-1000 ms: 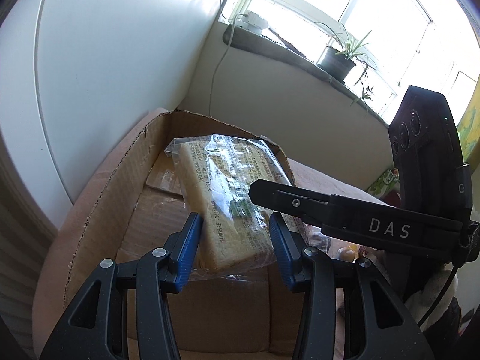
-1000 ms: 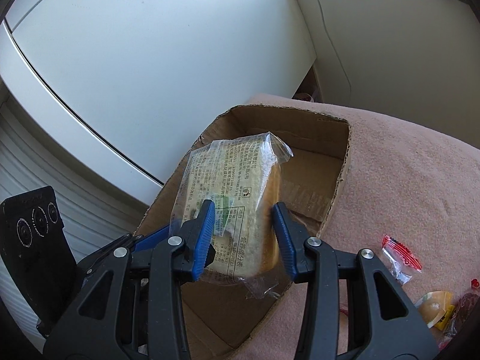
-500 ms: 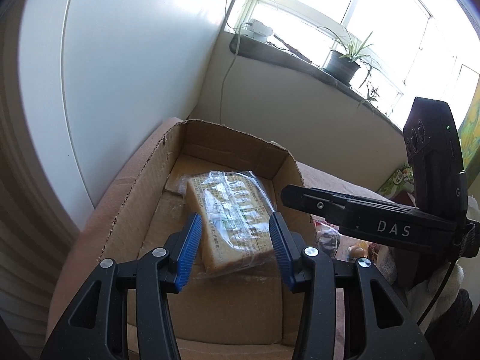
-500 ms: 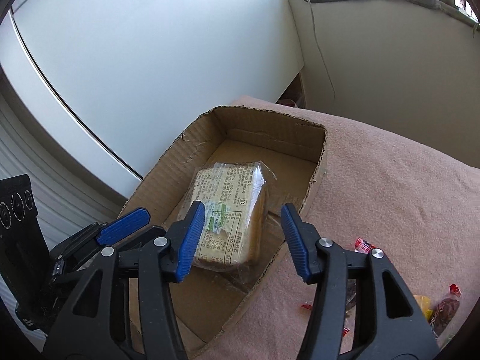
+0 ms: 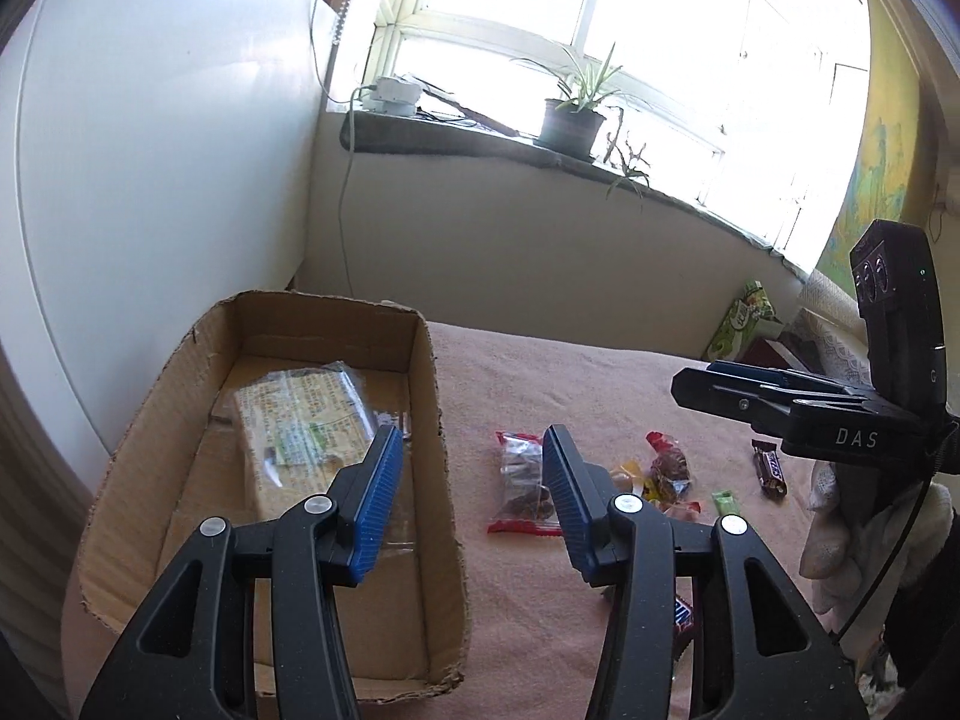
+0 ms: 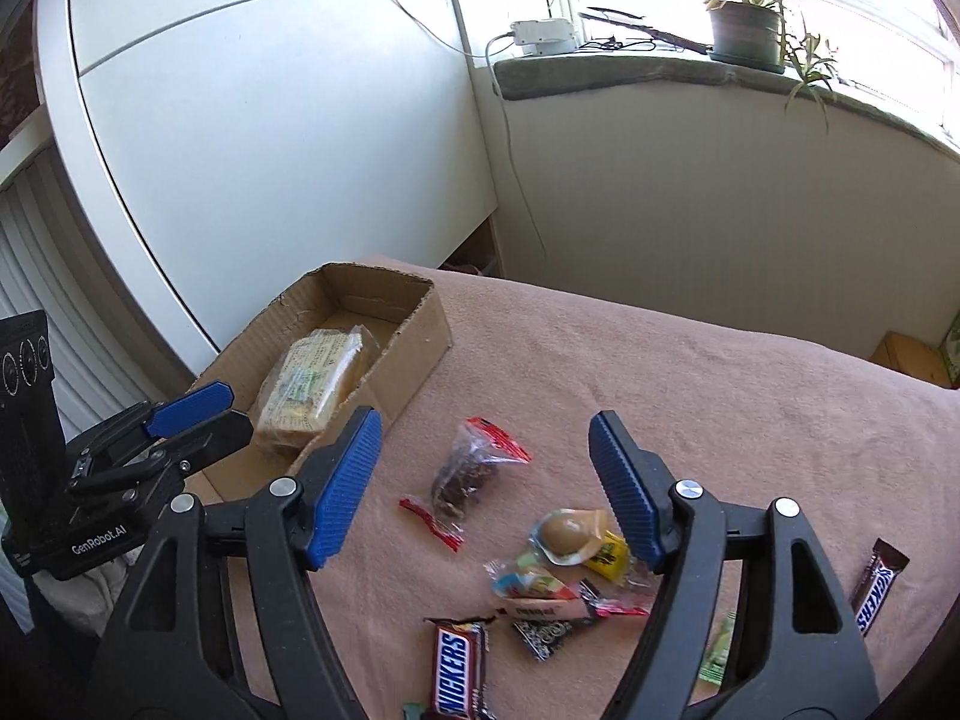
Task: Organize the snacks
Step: 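Withdraw the right gripper from the box toward the snacks, then grasp the Snickers bar with the right gripper while the left grasps the dried-fruit bag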
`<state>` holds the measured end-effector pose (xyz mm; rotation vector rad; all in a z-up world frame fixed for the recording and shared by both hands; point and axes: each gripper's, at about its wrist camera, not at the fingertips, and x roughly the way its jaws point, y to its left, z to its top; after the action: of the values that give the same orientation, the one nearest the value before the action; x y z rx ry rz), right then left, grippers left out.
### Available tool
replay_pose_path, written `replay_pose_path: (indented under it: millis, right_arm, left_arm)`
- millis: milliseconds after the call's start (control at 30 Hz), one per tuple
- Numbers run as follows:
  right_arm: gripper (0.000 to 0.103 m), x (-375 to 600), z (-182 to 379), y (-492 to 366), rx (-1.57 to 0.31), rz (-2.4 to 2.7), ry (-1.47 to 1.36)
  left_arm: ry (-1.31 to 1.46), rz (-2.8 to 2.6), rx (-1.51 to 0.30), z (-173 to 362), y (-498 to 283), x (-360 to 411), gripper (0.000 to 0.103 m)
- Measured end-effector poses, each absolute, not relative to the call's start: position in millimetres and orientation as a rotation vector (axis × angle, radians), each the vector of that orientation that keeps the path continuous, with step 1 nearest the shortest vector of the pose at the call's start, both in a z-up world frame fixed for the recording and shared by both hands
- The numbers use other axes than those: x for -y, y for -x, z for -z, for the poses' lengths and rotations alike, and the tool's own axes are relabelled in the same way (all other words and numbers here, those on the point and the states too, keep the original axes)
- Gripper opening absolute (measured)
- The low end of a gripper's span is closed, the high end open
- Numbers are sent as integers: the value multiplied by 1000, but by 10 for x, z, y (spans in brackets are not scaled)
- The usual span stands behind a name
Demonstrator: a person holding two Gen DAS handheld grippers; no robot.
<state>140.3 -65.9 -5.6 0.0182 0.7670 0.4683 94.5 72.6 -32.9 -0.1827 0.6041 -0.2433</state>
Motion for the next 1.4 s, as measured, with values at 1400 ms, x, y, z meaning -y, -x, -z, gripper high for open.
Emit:
replay_pose_path:
  millis: [1400]
  right_arm:
    - [61, 2808, 973, -1284, -980, -15, -103]
  left_arm:
    - [-2, 568, -919, 919, -1699, 911, 44]
